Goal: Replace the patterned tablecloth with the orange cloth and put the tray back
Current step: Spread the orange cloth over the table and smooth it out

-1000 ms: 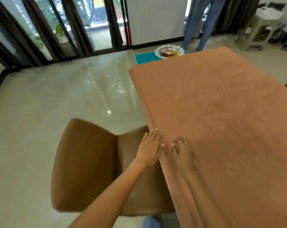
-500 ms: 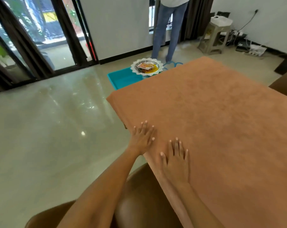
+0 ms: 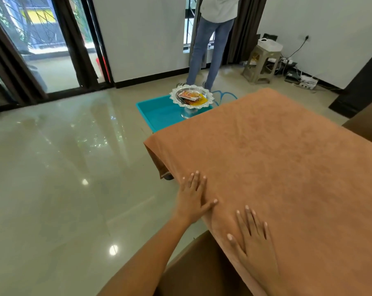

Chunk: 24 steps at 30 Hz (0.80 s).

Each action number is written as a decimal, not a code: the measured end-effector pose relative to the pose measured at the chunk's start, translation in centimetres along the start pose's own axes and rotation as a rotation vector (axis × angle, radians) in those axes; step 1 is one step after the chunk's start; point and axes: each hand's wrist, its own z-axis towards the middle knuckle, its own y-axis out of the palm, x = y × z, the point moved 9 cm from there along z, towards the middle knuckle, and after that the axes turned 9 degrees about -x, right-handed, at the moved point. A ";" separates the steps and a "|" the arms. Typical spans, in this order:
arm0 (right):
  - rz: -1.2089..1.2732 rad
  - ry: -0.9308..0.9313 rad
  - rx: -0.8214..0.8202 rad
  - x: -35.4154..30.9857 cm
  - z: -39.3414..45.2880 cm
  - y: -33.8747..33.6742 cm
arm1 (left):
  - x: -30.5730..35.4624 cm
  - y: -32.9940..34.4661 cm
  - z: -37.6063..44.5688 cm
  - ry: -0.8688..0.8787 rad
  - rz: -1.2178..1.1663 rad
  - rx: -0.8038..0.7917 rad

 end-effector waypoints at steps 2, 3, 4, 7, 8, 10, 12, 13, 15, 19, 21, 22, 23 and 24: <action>0.022 0.003 -0.001 -0.7 -0.6 -0.2 | 0.3 -1.0 -0.6 -0.008 0.027 0.050; 0.053 0.009 0.023 -0.9 -0.6 -0.8 | 0.4 -1.9 -0.7 -0.011 0.056 0.116; 0.087 0.023 0.065 -0.8 -0.6 -1.7 | 0.6 -3.1 -0.5 0.004 0.080 0.205; 0.199 0.097 0.201 0.3 1.0 -4.5 | -1.0 -6.0 2.0 -0.045 0.032 0.258; 0.199 0.136 0.206 1.1 1.8 -4.5 | -1.8 -6.4 3.3 -0.076 0.003 0.227; 0.145 0.222 0.136 2.4 3.5 -3.9 | -3.0 -6.1 5.8 -0.116 0.003 0.086; 0.091 0.247 0.090 2.7 4.6 -3.0 | -4.4 -4.9 7.3 -0.151 -0.024 -0.053; 0.070 0.244 0.095 2.5 4.8 -2.8 | -5.0 -4.3 7.5 -0.166 -0.043 -0.058; 0.047 0.247 0.073 2.0 4.5 -2.5 | -5.9 -3.5 7.4 -0.187 -0.063 -0.038; 0.058 0.229 0.080 0.9 3.4 -2.0 | -6.2 -2.8 5.8 -0.216 -0.047 0.013; 0.078 0.194 0.094 -0.1 2.8 -1.9 | -6.4 -3.3 5.0 -0.247 -0.019 0.024; 0.095 0.178 0.084 -0.6 2.4 -1.8 | -6.5 -3.7 4.7 -0.264 0.015 0.040; 0.111 0.162 0.084 -0.9 2.0 -2.0 | -6.4 -4.2 4.3 -0.287 0.062 0.060; 0.131 0.139 0.098 -1.1 1.6 -2.5 | -6.3 -4.9 4.1 -0.316 0.111 0.075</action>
